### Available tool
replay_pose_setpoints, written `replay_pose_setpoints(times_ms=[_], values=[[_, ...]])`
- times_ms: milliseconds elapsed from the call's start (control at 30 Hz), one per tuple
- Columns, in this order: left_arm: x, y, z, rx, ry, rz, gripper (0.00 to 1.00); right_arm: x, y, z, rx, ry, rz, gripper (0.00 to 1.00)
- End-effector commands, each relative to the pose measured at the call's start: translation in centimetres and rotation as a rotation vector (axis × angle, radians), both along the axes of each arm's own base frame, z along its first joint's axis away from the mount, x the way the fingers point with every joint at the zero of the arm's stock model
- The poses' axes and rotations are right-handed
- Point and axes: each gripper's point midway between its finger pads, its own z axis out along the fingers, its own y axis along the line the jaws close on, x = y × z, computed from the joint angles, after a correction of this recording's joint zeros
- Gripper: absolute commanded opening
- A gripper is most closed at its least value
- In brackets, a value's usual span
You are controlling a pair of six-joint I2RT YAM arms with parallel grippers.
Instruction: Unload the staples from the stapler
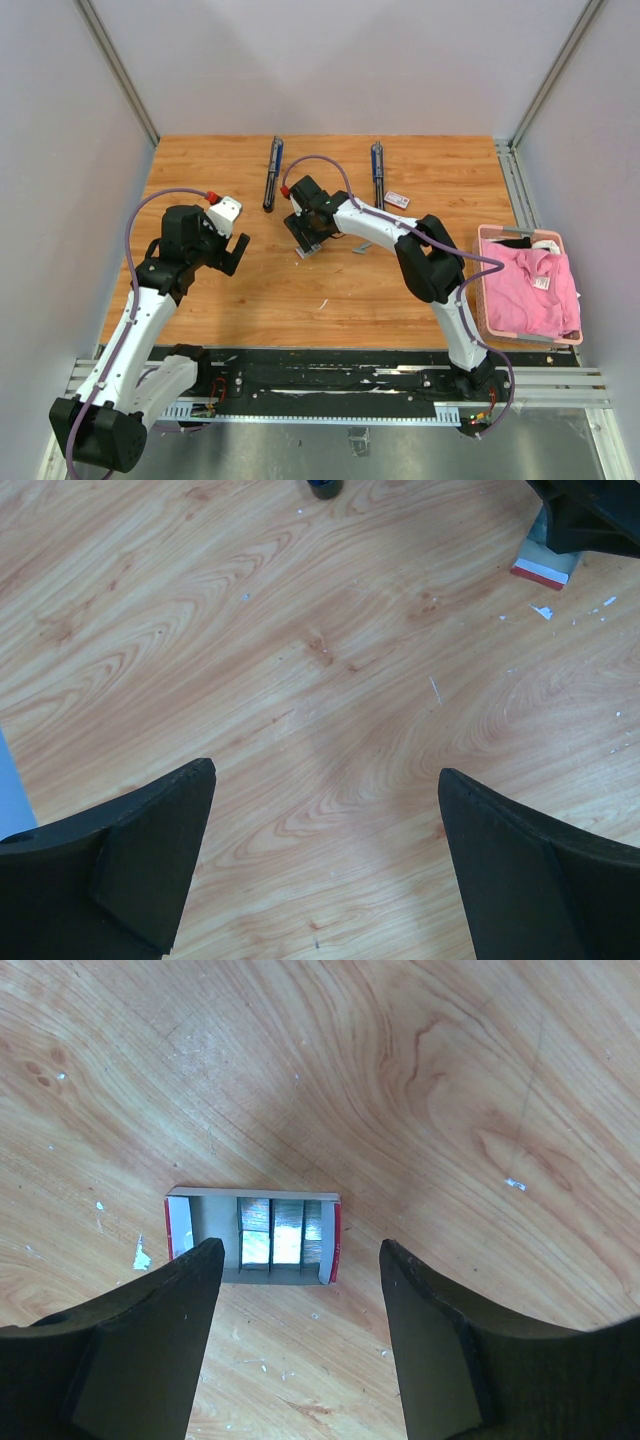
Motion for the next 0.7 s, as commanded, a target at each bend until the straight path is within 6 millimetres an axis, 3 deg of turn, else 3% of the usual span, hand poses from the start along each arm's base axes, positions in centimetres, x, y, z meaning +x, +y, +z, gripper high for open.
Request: replay_pose_setpoints(times_ms=[0,367,667], values=[[0.24,-0.02,0.49,-0.003,-0.031,-0.007,0.98,-0.24,-0.59,-0.96,-0.015,0.031,0.000,0.66],[0.23,-0.05,0.34,-0.002,-0.026,-0.008,0.98,-0.14,-0.45,-1.52,-0.024,0.037,-0.004,0.64],[0.24,-0.04,0.39,-0.001,-0.028,-0.009,0.98,0.02,-0.61,-1.41,-0.030,0.029,-0.007,0.55]])
